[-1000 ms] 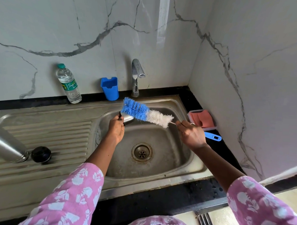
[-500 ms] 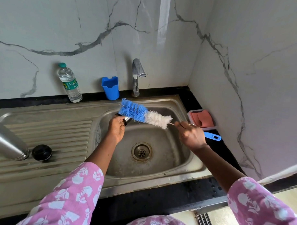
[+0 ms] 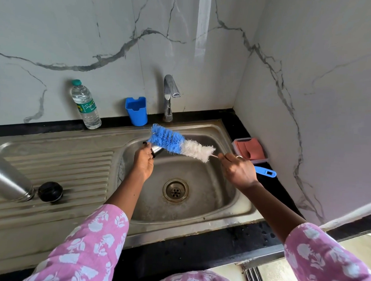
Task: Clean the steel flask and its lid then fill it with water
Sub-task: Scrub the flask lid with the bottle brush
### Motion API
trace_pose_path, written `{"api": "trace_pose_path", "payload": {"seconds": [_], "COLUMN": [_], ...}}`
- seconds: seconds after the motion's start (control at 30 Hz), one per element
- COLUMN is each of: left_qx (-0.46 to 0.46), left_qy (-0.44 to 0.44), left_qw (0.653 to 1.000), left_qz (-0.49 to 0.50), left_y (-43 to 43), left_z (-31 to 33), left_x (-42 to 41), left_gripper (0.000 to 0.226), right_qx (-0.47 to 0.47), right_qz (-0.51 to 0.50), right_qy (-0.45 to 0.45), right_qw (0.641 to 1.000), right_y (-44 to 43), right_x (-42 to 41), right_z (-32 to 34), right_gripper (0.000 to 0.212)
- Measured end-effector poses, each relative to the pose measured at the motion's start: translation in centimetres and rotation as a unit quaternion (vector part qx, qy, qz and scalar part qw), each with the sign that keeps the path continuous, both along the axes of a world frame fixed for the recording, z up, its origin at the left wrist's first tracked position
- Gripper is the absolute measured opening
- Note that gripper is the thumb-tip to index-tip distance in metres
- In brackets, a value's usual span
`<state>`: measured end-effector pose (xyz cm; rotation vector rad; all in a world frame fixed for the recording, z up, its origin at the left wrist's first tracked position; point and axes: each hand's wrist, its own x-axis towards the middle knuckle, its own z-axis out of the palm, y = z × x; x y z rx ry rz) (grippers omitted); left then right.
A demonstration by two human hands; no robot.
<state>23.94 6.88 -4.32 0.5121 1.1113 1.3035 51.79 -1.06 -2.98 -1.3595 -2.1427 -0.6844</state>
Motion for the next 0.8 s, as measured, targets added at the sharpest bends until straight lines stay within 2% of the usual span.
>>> {"api": "trace_pose_path", "payload": {"seconds": [0.13,0.27,0.4,0.57,0.8], "left_qx": [-0.015,0.002,0.009,0.0,0.016], "left_qy": [0.071,0.119,0.105,0.098,0.108], "left_qw": [0.997,0.992,0.994,0.995,0.993], "left_qz": [-0.001,-0.044,-0.041,-0.021,-0.041], "left_y": [0.1,-0.2,-0.1,0.5,-0.3], "left_z": [-0.2,-0.6,-0.8,-0.9,-0.5], "left_x": [0.1,0.8,0.8,0.3,1.2], "left_gripper": [0.024,0.037,0.046,0.042,0.046], "right_qx": [-0.014,-0.004,0.01,0.024,0.01], "right_qz": [-0.014,-0.012,-0.01,0.015,-0.013], "right_qy": [-0.004,-0.007,-0.011,-0.017,-0.014], "right_qw": [1.0,1.0,1.0,0.999,1.0], "right_y": [-0.6,0.0,0.3,-0.4,0.7], "right_x": [0.9,0.2,-0.2,1.3,-0.3], "right_z": [-0.2,0.2,0.5,0.1,0.6], "right_gripper": [0.035,0.033,0.027,0.039,0.027]}}
